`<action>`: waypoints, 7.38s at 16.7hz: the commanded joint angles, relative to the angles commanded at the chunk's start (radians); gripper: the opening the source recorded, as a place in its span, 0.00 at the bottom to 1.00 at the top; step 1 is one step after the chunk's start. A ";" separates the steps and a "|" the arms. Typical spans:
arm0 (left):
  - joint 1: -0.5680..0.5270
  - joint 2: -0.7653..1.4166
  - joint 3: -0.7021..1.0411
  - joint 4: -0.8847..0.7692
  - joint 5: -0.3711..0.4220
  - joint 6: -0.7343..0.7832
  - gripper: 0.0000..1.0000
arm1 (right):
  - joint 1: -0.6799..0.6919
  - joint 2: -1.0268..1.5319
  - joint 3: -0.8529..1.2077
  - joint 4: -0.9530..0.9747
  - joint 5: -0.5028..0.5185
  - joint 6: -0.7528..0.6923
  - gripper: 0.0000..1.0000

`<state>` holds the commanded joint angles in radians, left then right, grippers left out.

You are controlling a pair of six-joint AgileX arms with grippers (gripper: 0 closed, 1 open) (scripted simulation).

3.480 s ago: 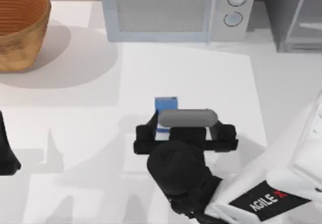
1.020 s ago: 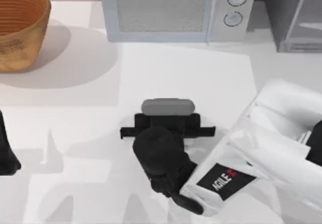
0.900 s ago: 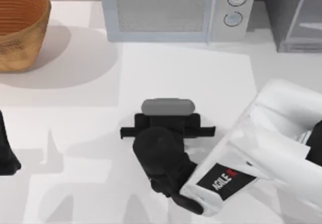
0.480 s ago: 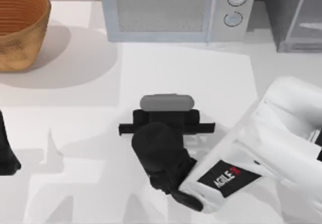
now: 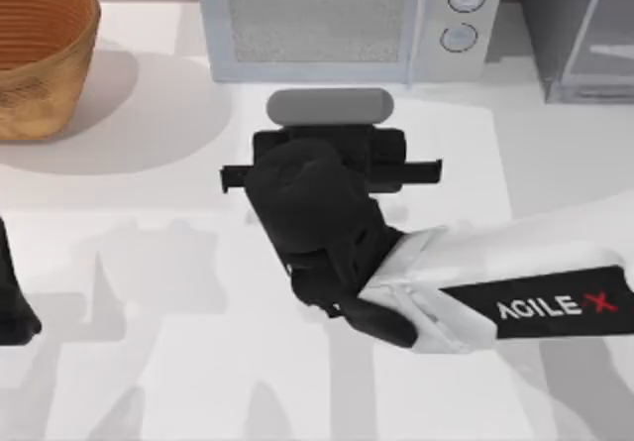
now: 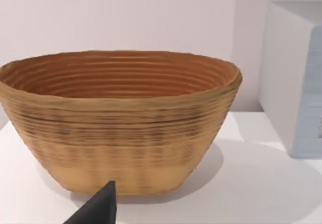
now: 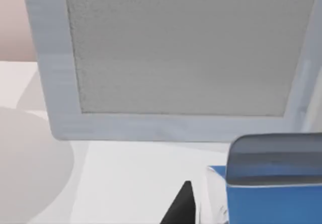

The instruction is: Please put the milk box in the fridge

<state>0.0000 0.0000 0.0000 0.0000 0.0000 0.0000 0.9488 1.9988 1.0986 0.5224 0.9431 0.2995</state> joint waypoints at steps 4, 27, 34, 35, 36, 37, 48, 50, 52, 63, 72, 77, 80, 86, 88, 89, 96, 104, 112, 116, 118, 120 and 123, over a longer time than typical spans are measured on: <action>0.000 0.000 0.000 0.000 0.000 0.000 1.00 | 0.001 -0.054 0.020 -0.056 0.003 0.003 0.00; 0.000 0.000 0.000 0.000 0.000 0.000 1.00 | -0.504 -1.213 -0.627 -0.331 -0.581 -0.189 0.00; 0.000 0.000 0.000 0.000 0.000 0.000 1.00 | -0.796 -1.820 -0.975 -0.462 -0.849 -0.248 0.00; 0.000 0.000 0.000 0.000 0.000 0.000 1.00 | -0.842 -1.874 -1.017 -0.481 -0.883 -0.260 0.00; 0.000 0.000 0.000 0.000 0.000 0.000 1.00 | -0.881 -1.918 -1.050 -0.497 -0.910 -0.272 0.00; 0.000 0.000 0.000 0.000 0.000 0.000 1.00 | -0.910 -1.953 -1.074 -0.509 -0.927 -0.283 0.00; 0.000 0.000 0.000 0.000 0.000 0.000 1.00 | -0.946 -1.937 -1.064 -0.483 -0.966 -0.292 0.00; 0.000 0.000 0.000 0.000 0.000 0.000 1.00 | -0.953 -1.848 -1.011 -0.419 -0.991 -0.289 0.00; 0.000 0.000 0.000 0.000 0.000 0.000 1.00 | -0.970 -1.718 -0.938 -0.332 -1.010 -0.289 0.00; 0.000 0.000 0.000 0.000 0.000 0.000 1.00 | -1.116 -0.851 -0.560 0.137 -1.061 -0.294 0.00; 0.000 0.000 0.000 0.000 0.000 0.000 1.00 | -1.186 -0.138 -0.250 0.517 -1.156 -0.292 0.00; 0.000 0.000 0.000 0.000 0.000 0.000 1.00 | -1.229 0.126 -0.135 0.661 -1.183 -0.289 0.00; 0.000 0.000 0.000 0.000 0.000 0.000 1.00 | -1.228 0.175 -0.122 0.677 -1.199 -0.284 0.00; 0.000 0.000 0.000 0.000 0.000 0.000 1.00 | -1.224 0.176 -0.125 0.673 -1.198 -0.282 0.00; 0.000 0.000 0.000 0.000 0.000 0.000 1.00 | -1.219 0.204 -0.092 0.643 -1.194 -0.282 0.00; 0.000 0.000 0.000 0.000 0.000 0.000 1.00 | -1.215 0.225 -0.061 0.622 -1.192 -0.283 0.00; 0.000 0.000 0.000 0.000 0.000 0.000 1.00 | -1.185 0.343 0.308 0.460 -1.171 -0.287 0.00; 0.000 0.000 0.000 0.000 0.000 0.000 1.00 | -1.167 0.438 0.507 0.303 -1.138 -0.285 0.00; 0.000 0.000 0.000 0.000 0.000 0.000 1.00 | -1.167 0.438 0.507 0.303 -1.138 -0.285 0.45; 0.000 0.000 0.000 0.000 0.000 0.000 1.00 | -1.167 0.438 0.507 0.303 -1.138 -0.285 0.75; 0.000 0.000 0.000 0.000 0.000 0.000 1.00 | -1.167 0.438 0.507 0.303 -1.138 -0.285 0.90; 0.000 0.000 0.000 0.000 0.000 0.000 1.00 | -1.167 0.438 0.507 0.303 -1.138 -0.285 1.00; 0.000 0.000 0.000 0.000 0.000 0.000 1.00 | -1.167 0.438 0.507 0.303 -1.138 -0.285 1.00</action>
<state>0.0000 0.0000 0.0000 0.0000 0.0000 0.0000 -0.2187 2.4366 1.6061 0.8256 -0.1945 0.0144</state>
